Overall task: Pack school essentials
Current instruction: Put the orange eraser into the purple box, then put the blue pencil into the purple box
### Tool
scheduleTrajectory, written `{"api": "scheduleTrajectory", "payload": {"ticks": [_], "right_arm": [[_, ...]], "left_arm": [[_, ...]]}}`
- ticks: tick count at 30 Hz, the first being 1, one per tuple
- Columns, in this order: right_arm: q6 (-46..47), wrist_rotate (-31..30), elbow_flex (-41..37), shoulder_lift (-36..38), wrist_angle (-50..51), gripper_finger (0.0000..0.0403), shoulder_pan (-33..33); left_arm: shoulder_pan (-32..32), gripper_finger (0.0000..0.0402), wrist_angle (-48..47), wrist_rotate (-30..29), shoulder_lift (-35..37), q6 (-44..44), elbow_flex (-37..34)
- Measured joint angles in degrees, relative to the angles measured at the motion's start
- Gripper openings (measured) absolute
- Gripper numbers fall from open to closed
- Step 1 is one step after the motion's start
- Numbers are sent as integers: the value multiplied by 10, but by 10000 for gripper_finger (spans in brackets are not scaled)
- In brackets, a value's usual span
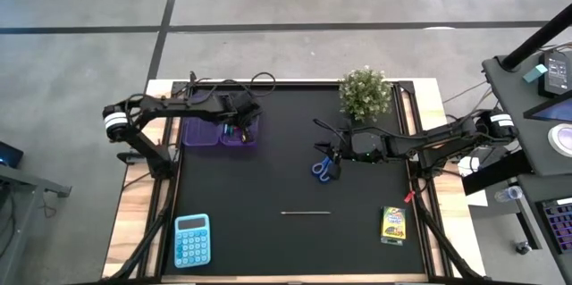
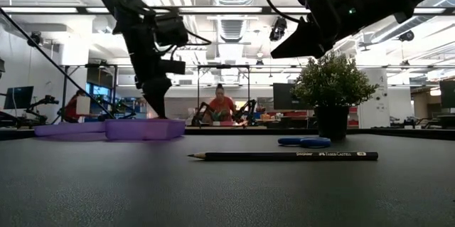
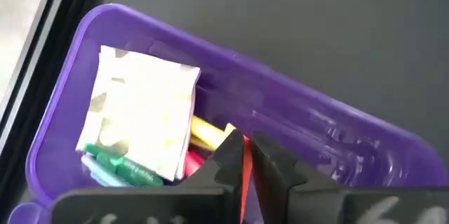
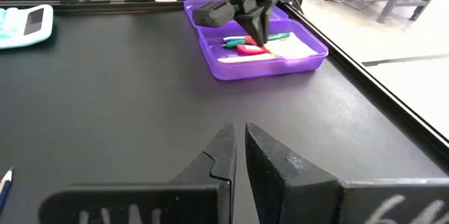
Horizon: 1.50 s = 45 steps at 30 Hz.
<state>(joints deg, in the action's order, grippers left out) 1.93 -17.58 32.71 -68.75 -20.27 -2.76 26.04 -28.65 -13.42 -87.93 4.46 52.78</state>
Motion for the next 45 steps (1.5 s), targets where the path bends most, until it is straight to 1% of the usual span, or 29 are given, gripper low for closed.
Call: {"api": "scheduleTrajectory", "payload": {"ticks": [3, 9, 12, 15, 18, 22, 25, 28, 30, 32, 35, 38, 40, 45], "right_arm": [[0, 0, 0, 0, 0, 22, 0], [15, 1, 0, 0, 1, 22, 0], [34, 36, 0, 0, 6, 22, -6], [54, 69, 0, 0, 6, 22, -22], [64, 71, 0, 0, 7, 22, -47], [79, 71, 0, 0, 7, 22, -86], [93, 71, 0, 0, 7, 22, -113], [108, 71, 0, 0, 8, 22, -131], [118, 70, 5, -4, 15, 22, -142], [123, 69, 17, -14, 29, 22, -153], [139, 69, 46, -41, 61, 22, -166], [151, 64, 93, -76, 133, 22, -174], [157, 56, 129, -101, 194, 22, -177], [192, 58, 228, -169, 360, 22, -188]], "left_arm": [[1, 33, -2, 0, 2, 2, 0], [-4, 105, -2, -1, 22, 4, 0], [-21, 130, -4, 5, 45, 3, 0], [-57, 138, 26, 8, 77, -8, -2], [-106, 139, 108, 8, 113, -12, -26], [-178, 140, 248, 9, 151, -25, -70], [-223, 140, 367, 9, 163, -27, -104], [-250, 140, 490, 9, 165, -8, -128], [-257, 140, 536, 9, 165, -7, -133], [-259, 140, 561, 8, 165, -8, -135], [-259, 140, 567, 8, 165, -9, -137], [-258, 140, 568, 8, 165, -1, -136], [-257, 140, 569, 8, 165, 18, -134], [-257, 140, 585, 7, 169, 63, -134]]}}
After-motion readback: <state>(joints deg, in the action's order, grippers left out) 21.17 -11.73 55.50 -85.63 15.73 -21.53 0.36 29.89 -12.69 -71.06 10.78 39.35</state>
